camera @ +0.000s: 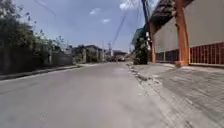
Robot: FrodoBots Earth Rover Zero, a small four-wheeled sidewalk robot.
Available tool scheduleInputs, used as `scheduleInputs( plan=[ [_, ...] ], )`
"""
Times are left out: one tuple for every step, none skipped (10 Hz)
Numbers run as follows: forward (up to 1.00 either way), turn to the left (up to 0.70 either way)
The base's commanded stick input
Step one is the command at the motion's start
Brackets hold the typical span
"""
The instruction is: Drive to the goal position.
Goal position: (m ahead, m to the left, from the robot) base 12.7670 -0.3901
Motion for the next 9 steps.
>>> scheduleInputs(
  plan=[
    [1.00, 0.00],
    [1.00, 0.00],
    [1.00, 0.00],
    [1.00, -0.02],
    [1.00, -0.03],
    [1.00, -0.34],
    [1.00, -0.40],
    [1.00, -0.35],
    [1.00, -0.20]
  ],
)
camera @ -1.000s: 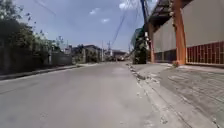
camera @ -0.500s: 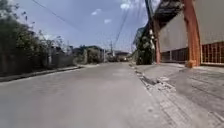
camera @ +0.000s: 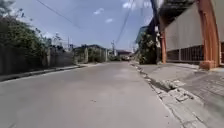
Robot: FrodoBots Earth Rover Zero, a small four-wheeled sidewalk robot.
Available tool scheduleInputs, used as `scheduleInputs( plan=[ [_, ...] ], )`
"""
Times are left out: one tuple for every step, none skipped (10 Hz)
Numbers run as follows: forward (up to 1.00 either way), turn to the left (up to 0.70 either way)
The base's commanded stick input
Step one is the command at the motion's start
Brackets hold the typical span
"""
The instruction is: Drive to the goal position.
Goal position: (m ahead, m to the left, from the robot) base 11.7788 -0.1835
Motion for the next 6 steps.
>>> scheduleInputs(
  plan=[
    [1.00, -0.02],
    [1.00, 0.00],
    [1.00, 0.00],
    [1.00, 0.00],
    [1.00, 0.00],
    [1.00, 0.00]
  ],
)
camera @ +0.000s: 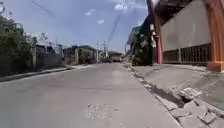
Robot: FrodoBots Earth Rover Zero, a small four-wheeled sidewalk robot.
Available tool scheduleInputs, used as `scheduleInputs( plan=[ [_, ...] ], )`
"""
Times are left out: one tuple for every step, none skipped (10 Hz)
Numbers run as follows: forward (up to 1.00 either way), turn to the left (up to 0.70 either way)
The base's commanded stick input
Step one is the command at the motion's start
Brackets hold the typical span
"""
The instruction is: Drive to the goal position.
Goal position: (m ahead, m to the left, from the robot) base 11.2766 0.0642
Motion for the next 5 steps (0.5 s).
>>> scheduleInputs(
  plan=[
    [1.00, 0.00],
    [1.00, 0.00],
    [1.00, 0.00],
    [1.00, -0.04],
    [1.00, -0.25]
  ],
)
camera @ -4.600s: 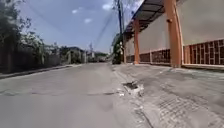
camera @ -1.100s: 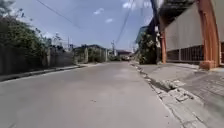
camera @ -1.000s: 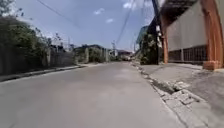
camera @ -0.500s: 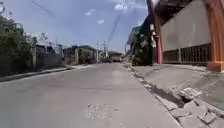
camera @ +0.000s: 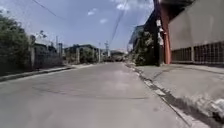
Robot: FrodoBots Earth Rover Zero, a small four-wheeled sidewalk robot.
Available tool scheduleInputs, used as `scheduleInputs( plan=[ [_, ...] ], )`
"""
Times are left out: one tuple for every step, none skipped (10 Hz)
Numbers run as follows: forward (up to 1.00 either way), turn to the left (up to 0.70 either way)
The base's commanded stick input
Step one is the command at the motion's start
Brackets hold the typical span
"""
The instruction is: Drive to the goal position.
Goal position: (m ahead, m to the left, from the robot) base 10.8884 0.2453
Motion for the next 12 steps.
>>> scheduleInputs(
  plan=[
    [1.00, -0.40],
    [1.00, -0.40],
    [1.00, -0.40],
    [1.00, -0.36],
    [1.00, -0.21],
    [1.00, -0.03],
    [1.00, 0.00],
    [1.00, 0.00],
    [1.00, 0.00],
    [1.00, 0.00],
    [1.00, 0.00],
    [1.00, 0.00]
  ],
)
